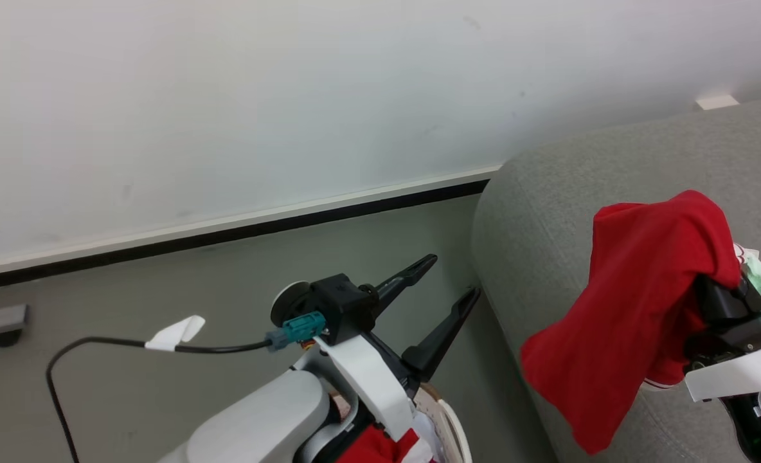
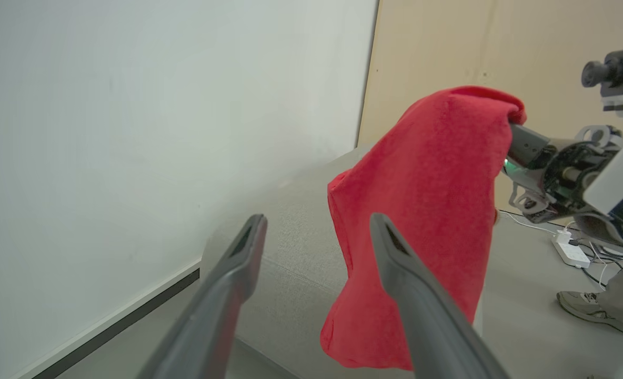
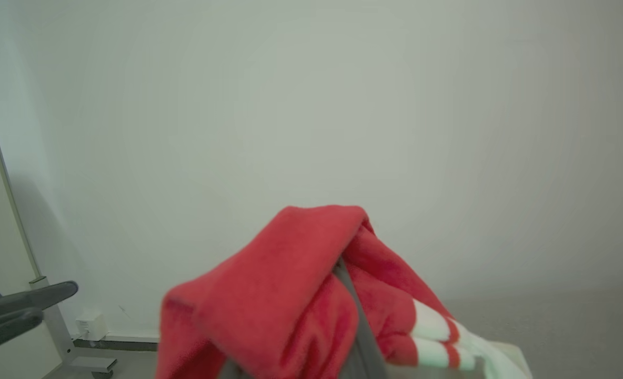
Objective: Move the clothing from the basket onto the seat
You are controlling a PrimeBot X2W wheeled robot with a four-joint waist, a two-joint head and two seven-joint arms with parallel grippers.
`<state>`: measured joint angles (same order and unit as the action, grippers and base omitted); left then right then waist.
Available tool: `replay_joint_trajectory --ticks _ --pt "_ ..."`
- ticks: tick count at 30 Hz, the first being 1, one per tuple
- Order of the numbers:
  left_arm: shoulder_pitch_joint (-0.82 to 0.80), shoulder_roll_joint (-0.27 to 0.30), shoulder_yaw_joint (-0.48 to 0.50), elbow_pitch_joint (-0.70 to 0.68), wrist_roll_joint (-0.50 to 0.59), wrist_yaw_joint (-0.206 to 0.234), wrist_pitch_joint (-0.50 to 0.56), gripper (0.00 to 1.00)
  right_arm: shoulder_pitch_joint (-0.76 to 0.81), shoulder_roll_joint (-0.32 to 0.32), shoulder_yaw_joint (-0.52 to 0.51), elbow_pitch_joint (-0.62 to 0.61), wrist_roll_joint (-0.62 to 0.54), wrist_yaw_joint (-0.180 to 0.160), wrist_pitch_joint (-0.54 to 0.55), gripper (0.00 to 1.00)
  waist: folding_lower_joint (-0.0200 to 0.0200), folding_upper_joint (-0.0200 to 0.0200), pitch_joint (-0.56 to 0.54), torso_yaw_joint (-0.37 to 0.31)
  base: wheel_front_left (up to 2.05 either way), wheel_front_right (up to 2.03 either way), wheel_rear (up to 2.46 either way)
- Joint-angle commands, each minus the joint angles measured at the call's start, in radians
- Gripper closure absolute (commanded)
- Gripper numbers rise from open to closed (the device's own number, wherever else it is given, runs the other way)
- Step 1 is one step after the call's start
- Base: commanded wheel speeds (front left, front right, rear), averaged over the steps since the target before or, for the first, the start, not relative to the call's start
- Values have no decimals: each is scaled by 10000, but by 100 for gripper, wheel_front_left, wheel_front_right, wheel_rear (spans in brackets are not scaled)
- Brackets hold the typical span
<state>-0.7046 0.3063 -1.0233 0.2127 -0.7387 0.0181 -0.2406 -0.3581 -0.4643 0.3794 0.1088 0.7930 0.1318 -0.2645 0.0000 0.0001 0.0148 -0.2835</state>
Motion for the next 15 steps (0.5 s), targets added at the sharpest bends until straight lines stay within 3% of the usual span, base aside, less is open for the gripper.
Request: replay_joint_trajectory --ticks 1,15 --pt "153 17 14 -10 236 -36 -85 0 241 -17 -149 -94 -103 -22 3 100 0 -1 133 -381 0 0 0" --pt "425 -119 12 121 429 -215 -220 0 1215 181 -1049 -836 -431 -22 3 100 0 -1 394 -1669 0 0 0"
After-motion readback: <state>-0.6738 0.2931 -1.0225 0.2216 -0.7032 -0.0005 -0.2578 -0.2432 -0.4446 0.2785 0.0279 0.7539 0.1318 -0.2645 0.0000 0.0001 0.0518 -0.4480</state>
